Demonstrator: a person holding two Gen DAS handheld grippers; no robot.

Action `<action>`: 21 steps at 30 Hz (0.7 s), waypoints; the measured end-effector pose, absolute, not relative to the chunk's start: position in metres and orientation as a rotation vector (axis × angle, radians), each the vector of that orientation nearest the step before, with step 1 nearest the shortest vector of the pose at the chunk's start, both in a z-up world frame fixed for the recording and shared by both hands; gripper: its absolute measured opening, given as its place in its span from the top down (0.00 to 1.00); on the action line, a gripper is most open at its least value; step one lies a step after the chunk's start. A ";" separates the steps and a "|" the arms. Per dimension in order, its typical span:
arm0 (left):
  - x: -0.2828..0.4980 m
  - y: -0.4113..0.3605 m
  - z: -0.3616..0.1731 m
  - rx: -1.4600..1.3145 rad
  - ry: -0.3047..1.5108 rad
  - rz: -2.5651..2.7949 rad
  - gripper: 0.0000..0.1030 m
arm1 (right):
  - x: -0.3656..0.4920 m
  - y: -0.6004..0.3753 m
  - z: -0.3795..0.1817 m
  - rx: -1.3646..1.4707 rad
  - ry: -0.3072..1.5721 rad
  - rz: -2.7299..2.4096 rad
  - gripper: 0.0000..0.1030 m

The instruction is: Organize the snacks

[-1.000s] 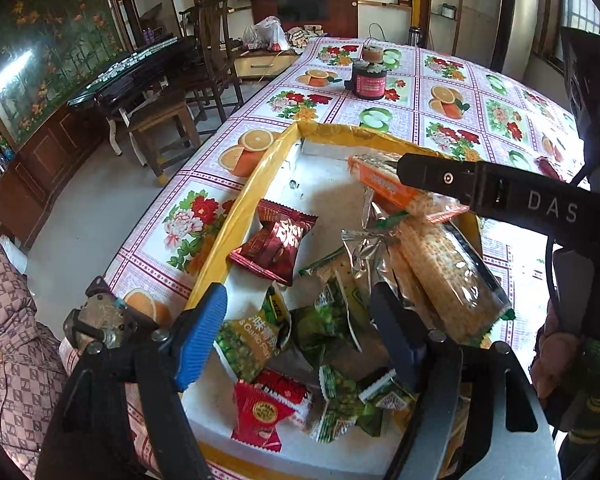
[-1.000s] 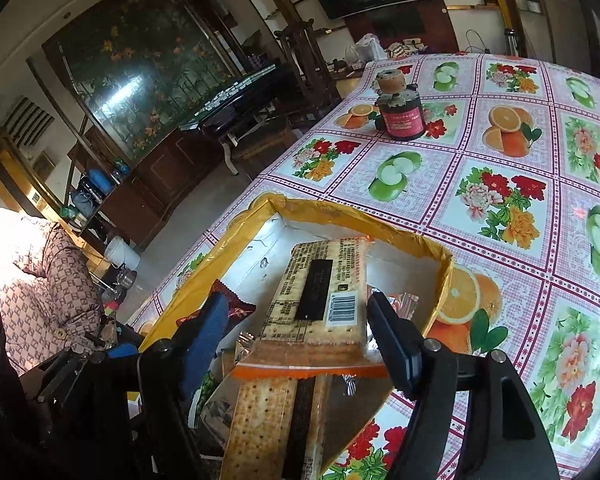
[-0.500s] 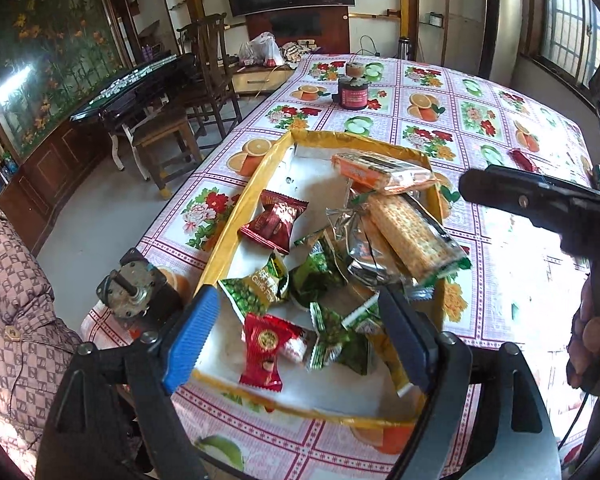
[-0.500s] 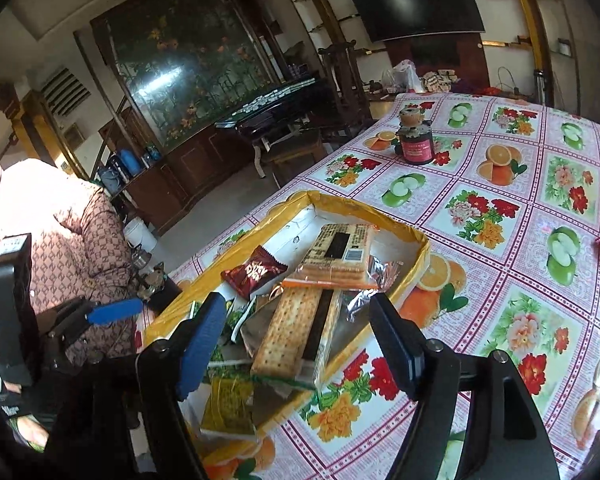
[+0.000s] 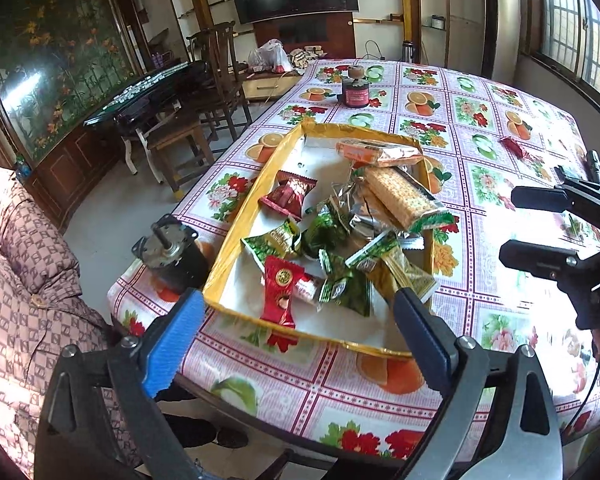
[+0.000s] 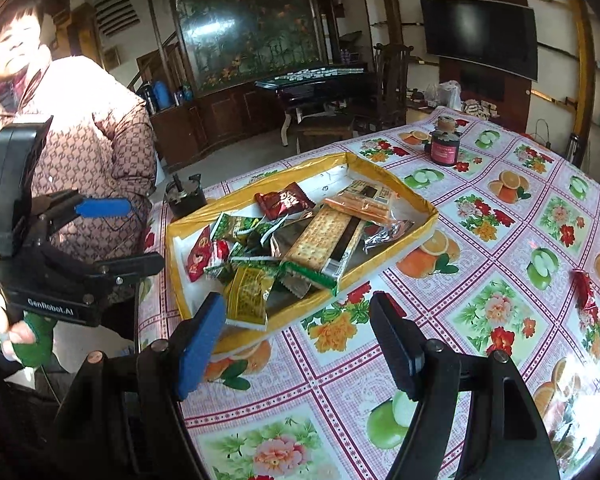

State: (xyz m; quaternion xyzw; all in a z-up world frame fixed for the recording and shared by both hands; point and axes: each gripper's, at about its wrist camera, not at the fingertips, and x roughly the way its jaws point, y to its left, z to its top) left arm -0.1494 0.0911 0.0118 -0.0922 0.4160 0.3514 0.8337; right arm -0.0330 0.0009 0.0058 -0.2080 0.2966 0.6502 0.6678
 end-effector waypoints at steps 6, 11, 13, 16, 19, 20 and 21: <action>-0.164 0.081 0.010 -0.170 0.876 0.773 0.04 | -0.048 -0.009 -0.002 -0.557 0.625 1.492 0.28; -0.176 0.071 0.008 -0.139 0.878 0.789 0.00 | -0.058 -0.010 -0.007 -0.621 0.592 1.517 0.26; -0.182 0.070 0.007 -0.153 0.871 0.779 0.00 | -0.063 -0.010 -0.009 -0.649 0.581 1.536 0.26; -0.192 0.072 0.005 -0.181 0.867 0.768 0.00 | -0.072 -0.009 -0.011 -0.702 0.552 1.551 0.26; -0.197 0.069 0.003 -0.177 0.867 0.770 0.00 | -0.081 -0.008 -0.012 -0.740 0.517 1.565 0.26; -0.199 0.067 0.003 -0.174 0.867 0.773 0.00 | -0.083 -0.008 -0.013 -0.750 0.507 1.570 0.25; -0.200 0.066 0.002 -0.172 0.867 0.773 0.00 | -0.086 -0.007 -0.013 -0.761 0.499 1.571 0.25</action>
